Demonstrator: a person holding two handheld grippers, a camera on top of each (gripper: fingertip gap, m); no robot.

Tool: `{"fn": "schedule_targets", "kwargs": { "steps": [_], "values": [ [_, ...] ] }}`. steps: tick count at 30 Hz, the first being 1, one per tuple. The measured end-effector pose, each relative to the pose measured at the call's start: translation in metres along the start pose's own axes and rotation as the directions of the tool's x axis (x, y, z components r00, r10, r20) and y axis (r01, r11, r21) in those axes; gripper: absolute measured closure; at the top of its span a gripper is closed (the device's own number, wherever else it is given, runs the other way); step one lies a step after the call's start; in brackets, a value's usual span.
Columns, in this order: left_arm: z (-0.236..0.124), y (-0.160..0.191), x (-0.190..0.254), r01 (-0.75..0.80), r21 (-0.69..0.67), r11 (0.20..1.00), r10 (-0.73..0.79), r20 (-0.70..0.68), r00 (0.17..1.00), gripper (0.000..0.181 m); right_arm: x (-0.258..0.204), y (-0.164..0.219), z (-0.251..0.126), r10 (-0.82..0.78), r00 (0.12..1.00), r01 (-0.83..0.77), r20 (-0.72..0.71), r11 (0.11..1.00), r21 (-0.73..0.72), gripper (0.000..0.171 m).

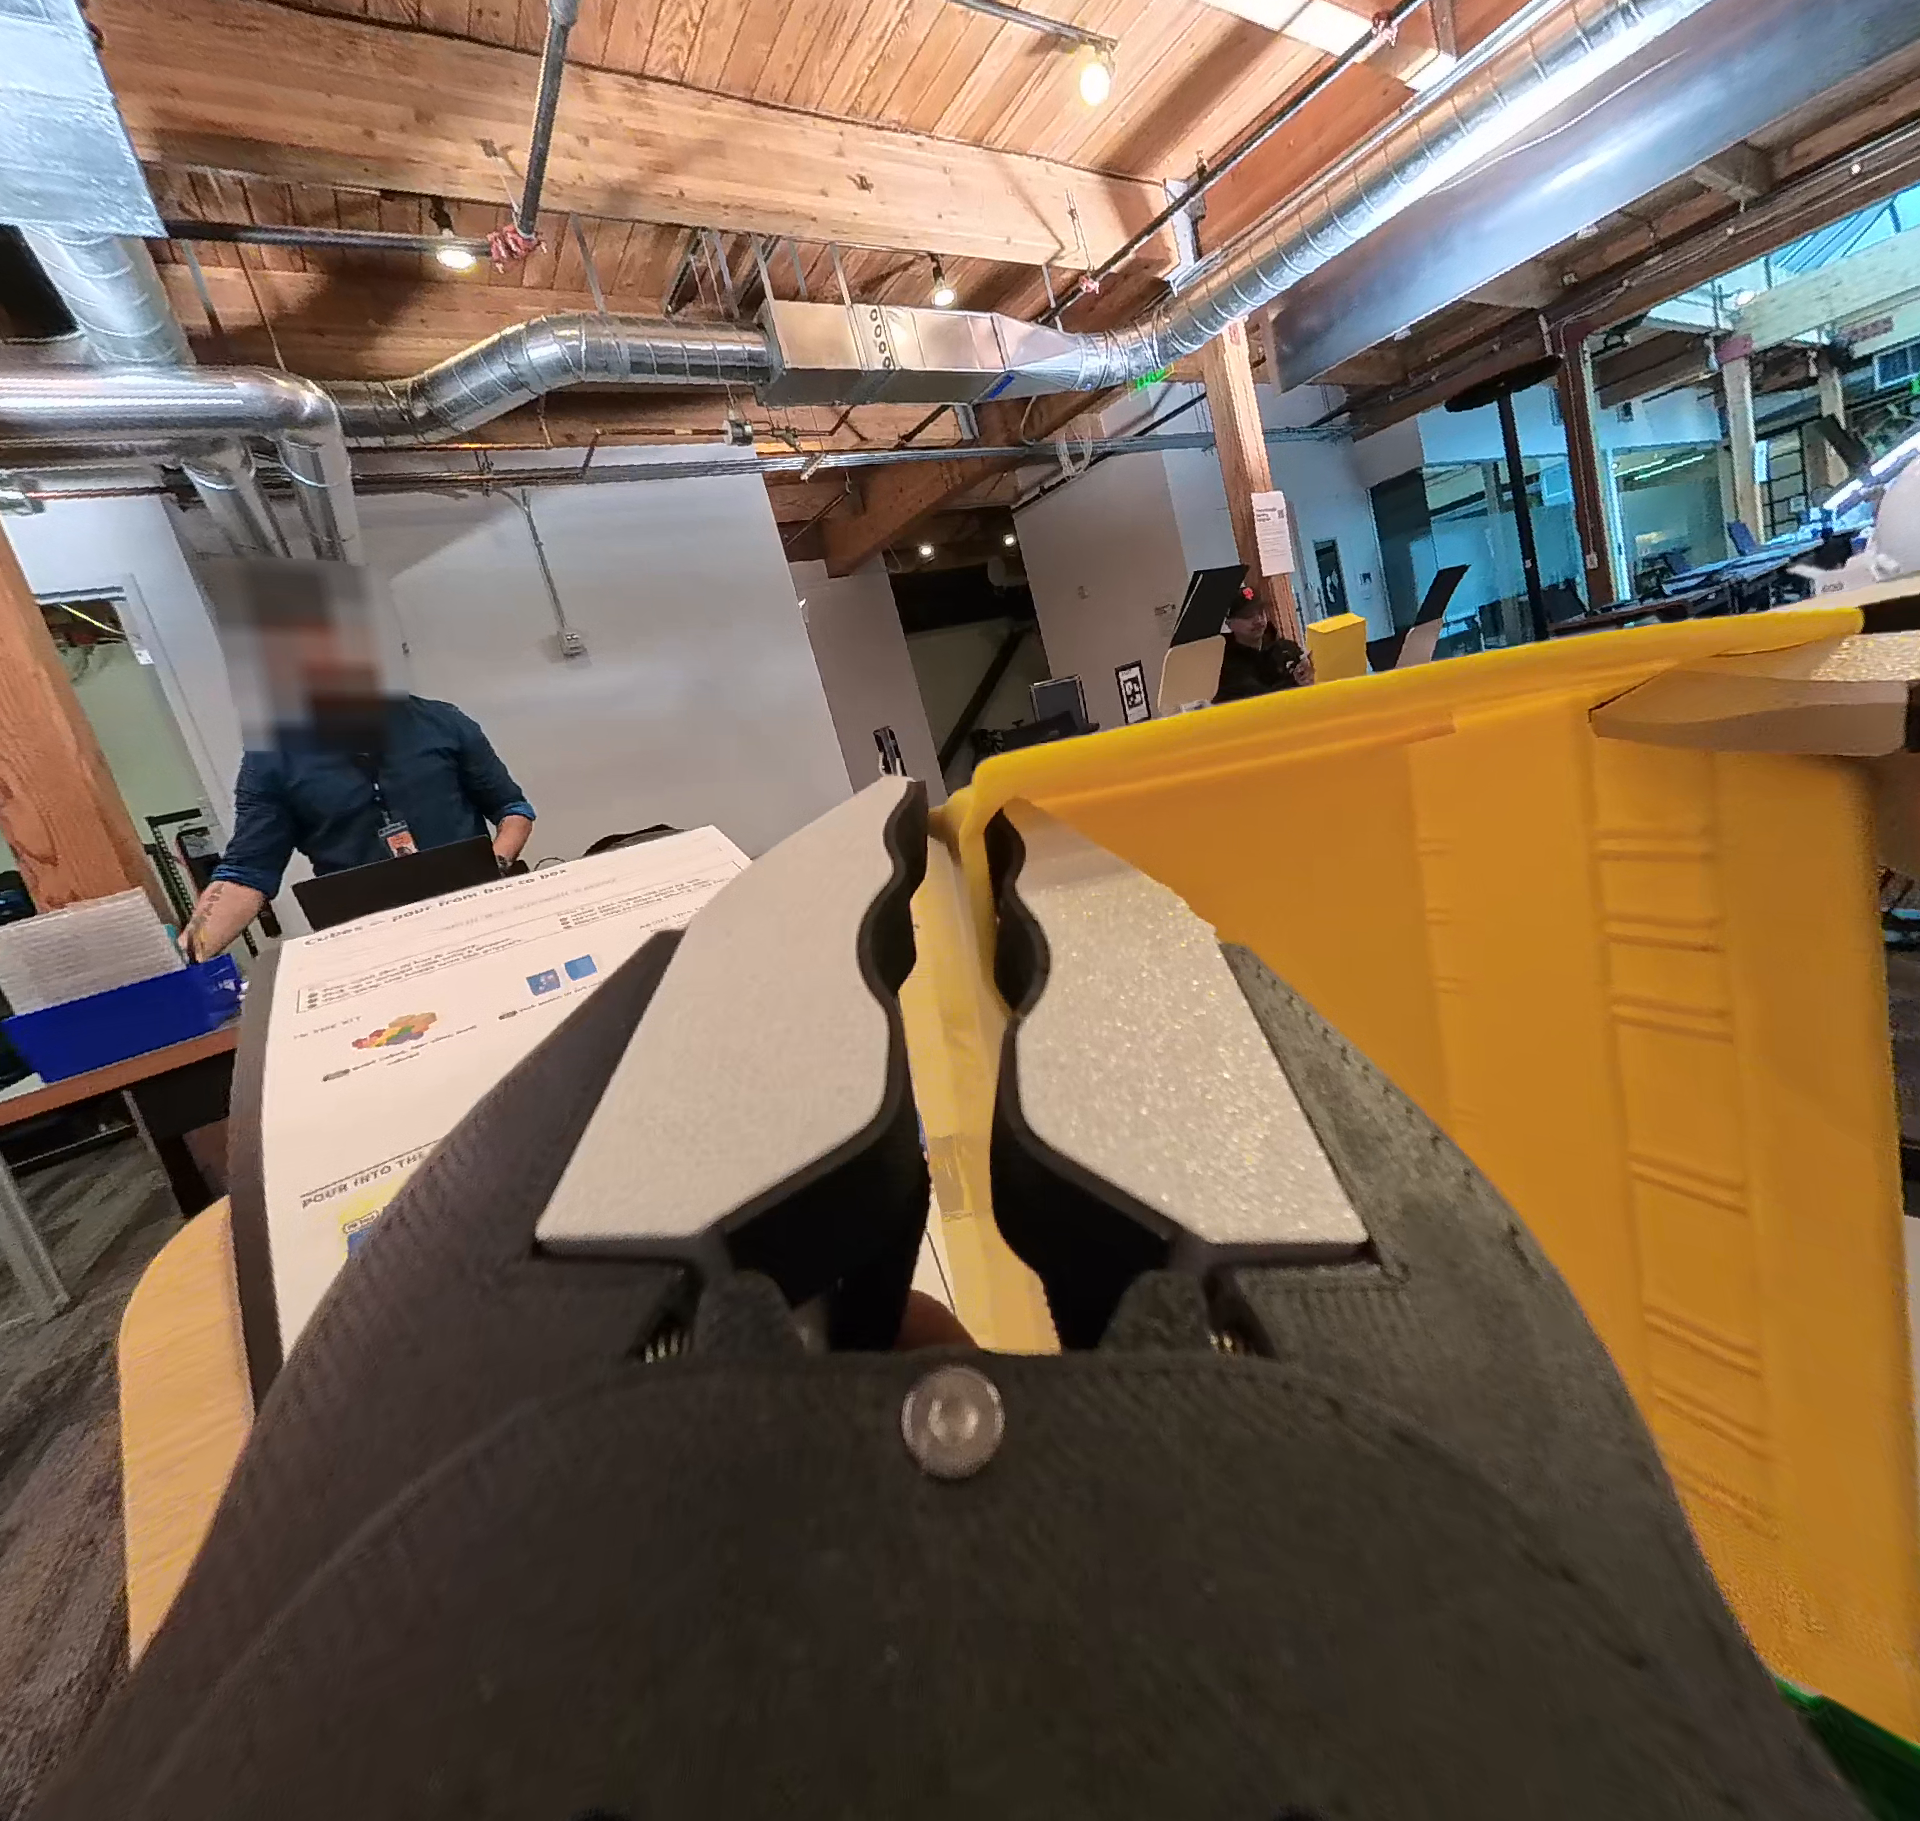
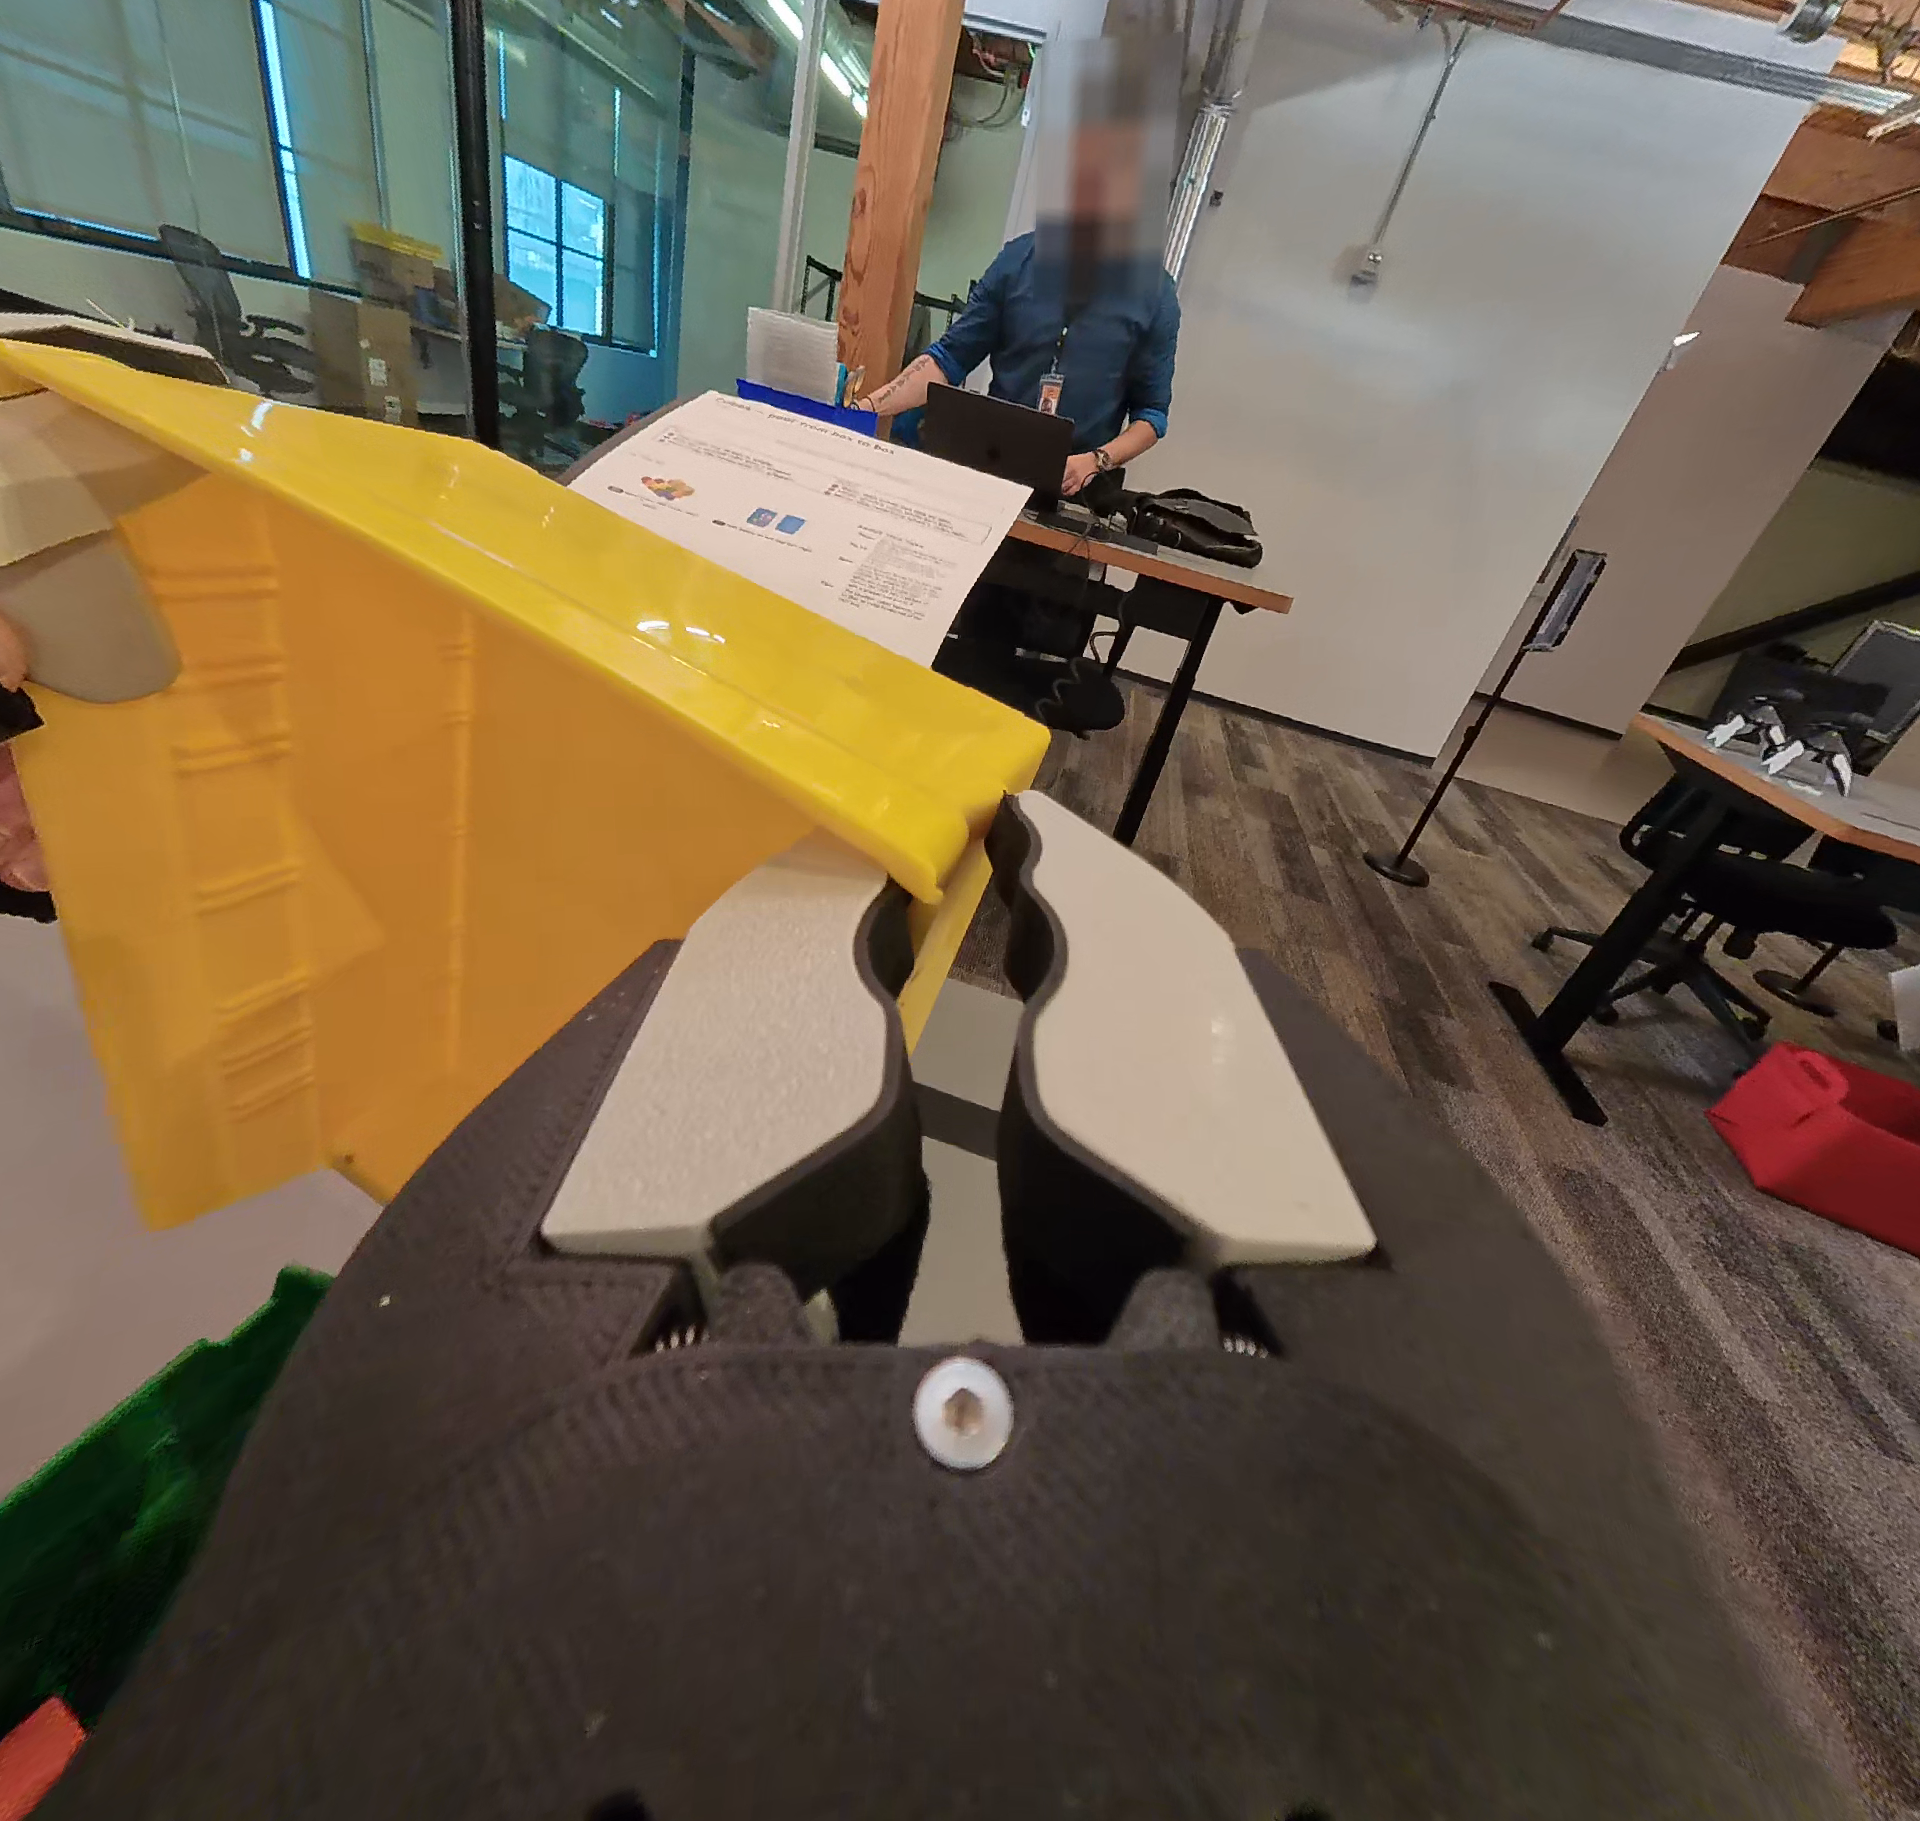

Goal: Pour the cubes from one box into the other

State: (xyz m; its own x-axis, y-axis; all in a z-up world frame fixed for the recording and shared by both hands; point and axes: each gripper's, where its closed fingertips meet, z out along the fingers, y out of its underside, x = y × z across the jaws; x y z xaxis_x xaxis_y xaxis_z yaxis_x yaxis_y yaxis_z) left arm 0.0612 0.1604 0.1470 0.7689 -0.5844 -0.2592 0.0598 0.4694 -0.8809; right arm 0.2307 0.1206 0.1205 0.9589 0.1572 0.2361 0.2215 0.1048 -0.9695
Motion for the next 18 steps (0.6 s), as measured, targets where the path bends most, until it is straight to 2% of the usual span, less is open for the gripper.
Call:
{"fn": "schedule_targets", "kwargs": {
  "steps": [18],
  "values": [
    [-0.014, -0.014, 0.002, 0.006, 0.05, 0.999, -0.007, 0.006, 1.0, 0.171, -0.008, -0.018, -0.019, -0.033, 0.999, 0.033, -0.008, 0.998, 0.049, 0.162]
  ]
}}
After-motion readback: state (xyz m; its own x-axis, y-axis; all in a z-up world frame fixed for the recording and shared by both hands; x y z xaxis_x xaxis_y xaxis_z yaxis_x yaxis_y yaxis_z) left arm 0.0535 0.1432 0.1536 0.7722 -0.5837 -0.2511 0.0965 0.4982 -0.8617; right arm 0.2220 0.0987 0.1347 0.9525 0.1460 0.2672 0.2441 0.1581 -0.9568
